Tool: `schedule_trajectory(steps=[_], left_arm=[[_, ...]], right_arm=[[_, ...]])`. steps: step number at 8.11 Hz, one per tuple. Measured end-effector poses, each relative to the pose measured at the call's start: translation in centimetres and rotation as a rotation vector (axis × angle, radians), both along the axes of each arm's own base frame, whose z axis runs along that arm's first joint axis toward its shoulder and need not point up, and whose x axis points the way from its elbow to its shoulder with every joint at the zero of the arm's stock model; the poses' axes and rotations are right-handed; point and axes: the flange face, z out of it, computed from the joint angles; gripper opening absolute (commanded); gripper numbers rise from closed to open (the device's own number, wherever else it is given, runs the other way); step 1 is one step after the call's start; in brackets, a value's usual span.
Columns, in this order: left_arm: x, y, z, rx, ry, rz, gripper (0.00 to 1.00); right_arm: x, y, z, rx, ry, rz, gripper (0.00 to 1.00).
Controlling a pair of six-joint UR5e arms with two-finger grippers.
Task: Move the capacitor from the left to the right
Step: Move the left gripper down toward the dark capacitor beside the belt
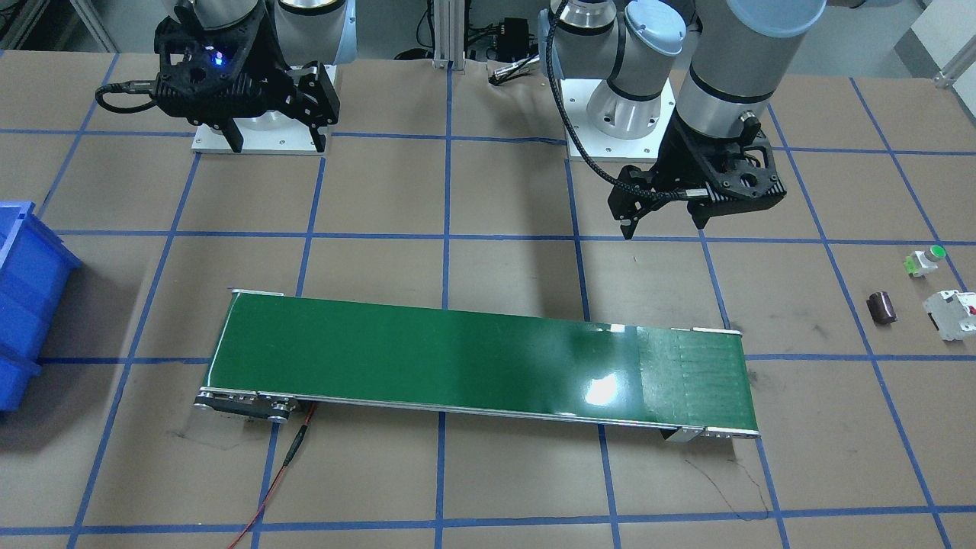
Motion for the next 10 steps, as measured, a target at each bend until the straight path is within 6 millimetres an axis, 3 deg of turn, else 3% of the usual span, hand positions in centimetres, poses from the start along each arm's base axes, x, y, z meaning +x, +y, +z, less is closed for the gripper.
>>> schedule_trajectory(steps=[3, 5, 7, 8, 10], left_arm=[[0.8, -0.1, 0.3, -0.005, -0.005, -0.02, 1.0], [4.2, -0.8, 0.4, -0.005, -0.012, -0.052, 1.0], [10.7, -1.4, 0.4, 0.006, -0.026, -0.093, 1.0], [15.4, -1.4, 0.4, 0.011, -0.032, -0.094, 1.0], [26.7, -0.2, -1.4, 0.042, -0.023, -0.083, 1.0]], right_arm=[[0.0, 0.0, 0.0, -0.001, 0.0, 0.0, 1.0], [0.0, 0.0, 0.0, -0.001, 0.0, 0.001, 1.0], [0.0, 0.0, 0.0, -0.001, 0.0, 0.001, 1.0], [0.0, 0.0, 0.0, -0.001, -0.001, 0.001, 1.0], [0.0, 0.0, 0.0, -0.001, -0.001, 0.0, 1.0]])
